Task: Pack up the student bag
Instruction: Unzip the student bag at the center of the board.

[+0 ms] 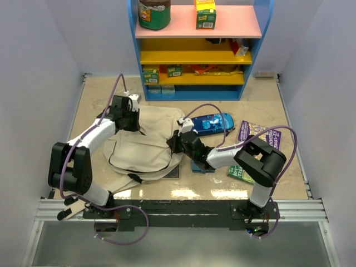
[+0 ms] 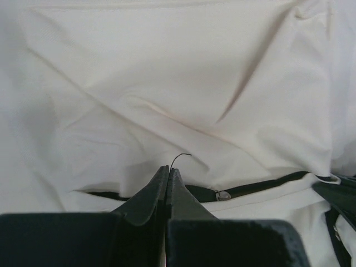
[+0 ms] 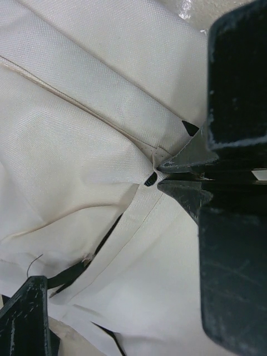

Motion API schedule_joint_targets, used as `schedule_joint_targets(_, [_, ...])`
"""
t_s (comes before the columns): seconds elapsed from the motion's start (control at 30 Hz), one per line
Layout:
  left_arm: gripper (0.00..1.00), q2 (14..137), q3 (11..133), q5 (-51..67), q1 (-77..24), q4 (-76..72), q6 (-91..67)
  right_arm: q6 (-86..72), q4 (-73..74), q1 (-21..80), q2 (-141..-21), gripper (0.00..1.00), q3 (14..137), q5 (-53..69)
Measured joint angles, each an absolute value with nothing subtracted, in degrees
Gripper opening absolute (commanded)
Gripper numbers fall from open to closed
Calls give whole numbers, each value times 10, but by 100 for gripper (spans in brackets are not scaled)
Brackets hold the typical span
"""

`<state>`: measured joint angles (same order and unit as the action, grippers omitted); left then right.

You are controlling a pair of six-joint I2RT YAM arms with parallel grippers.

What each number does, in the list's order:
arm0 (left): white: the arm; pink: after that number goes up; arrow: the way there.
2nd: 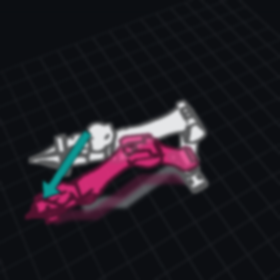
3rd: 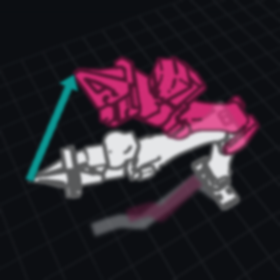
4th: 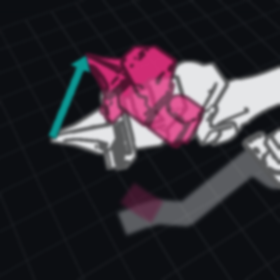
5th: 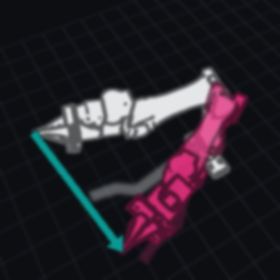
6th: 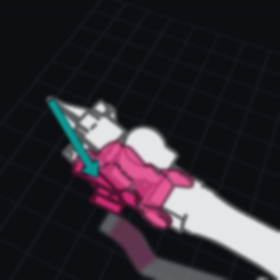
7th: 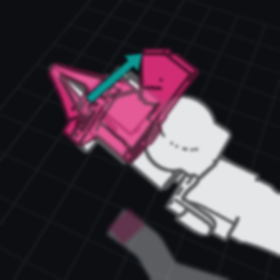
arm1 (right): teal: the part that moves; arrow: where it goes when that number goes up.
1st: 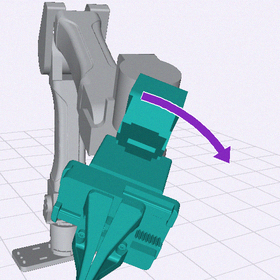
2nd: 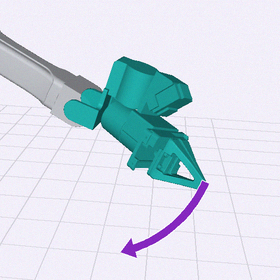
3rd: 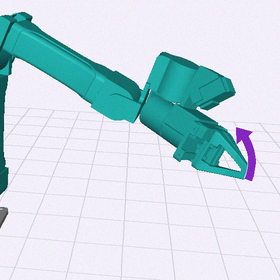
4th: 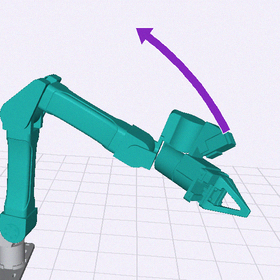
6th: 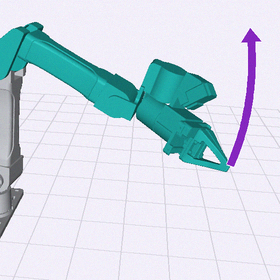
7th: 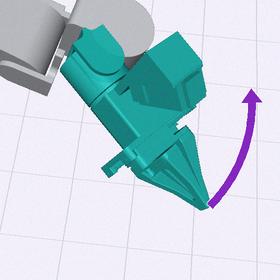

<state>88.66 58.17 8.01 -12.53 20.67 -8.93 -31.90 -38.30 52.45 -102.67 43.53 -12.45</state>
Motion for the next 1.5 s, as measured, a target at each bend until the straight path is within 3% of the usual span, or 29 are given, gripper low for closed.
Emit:
schedule_joint_targets(0.3, [0,871,548,73,59,212,-21,-322,-393,529,-1018,0,428,-119])
schedule_joint_targets(0.53, [43,828,531,117,59,234,39,-319,-382,536,-1015,0,429,-109])
schedule_joint_targets(0.67, [55,796,535,154,-13,237,69,-293,-351,536,-1015,19,447,-109])
schedule_joint_targets(0.7, [56,793,541,165,-26,239,73,-282,-341,536,-1013,34,453,-109])
schedule_joint_targets(0.77, [57,795,558,177,-36,244,80,-259,-324,536,-1008,42,462,-107])
schedule_joint_targets(1.17, [58,842,579,173,-135,169,130,-116,-363,542,-960,49,457,-46])
schedule_joint_targets(1.5, [56,887,519,185,-158,129,243,-14,-364,545,-1020,56,505,-13])
